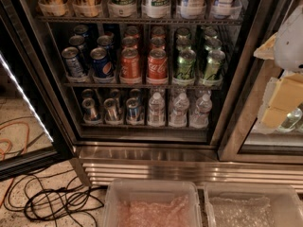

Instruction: Pick redbull can from bottom shelf of fridge

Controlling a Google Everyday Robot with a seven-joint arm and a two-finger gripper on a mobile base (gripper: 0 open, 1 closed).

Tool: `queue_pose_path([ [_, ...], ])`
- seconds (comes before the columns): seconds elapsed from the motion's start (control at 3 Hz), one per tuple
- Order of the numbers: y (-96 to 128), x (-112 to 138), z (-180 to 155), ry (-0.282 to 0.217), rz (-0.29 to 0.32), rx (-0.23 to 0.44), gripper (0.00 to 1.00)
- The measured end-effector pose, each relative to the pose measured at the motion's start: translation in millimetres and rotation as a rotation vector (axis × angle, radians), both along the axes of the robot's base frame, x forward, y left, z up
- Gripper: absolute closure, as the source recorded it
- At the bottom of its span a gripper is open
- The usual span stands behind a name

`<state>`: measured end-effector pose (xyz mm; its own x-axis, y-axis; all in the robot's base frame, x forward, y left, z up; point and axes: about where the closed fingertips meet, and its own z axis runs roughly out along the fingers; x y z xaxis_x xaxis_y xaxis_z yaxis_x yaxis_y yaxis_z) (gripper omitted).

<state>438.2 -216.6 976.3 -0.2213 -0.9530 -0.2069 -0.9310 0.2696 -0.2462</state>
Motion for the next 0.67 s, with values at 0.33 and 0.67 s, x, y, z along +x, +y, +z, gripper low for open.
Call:
queue_pose_path([
  [0.33,0.0,0.0,0.0,0.0,0.0,0.0,0.0],
  [0.67,0.4,-5.0,-26.6,0.015,-0.026,-0.039,0.0],
])
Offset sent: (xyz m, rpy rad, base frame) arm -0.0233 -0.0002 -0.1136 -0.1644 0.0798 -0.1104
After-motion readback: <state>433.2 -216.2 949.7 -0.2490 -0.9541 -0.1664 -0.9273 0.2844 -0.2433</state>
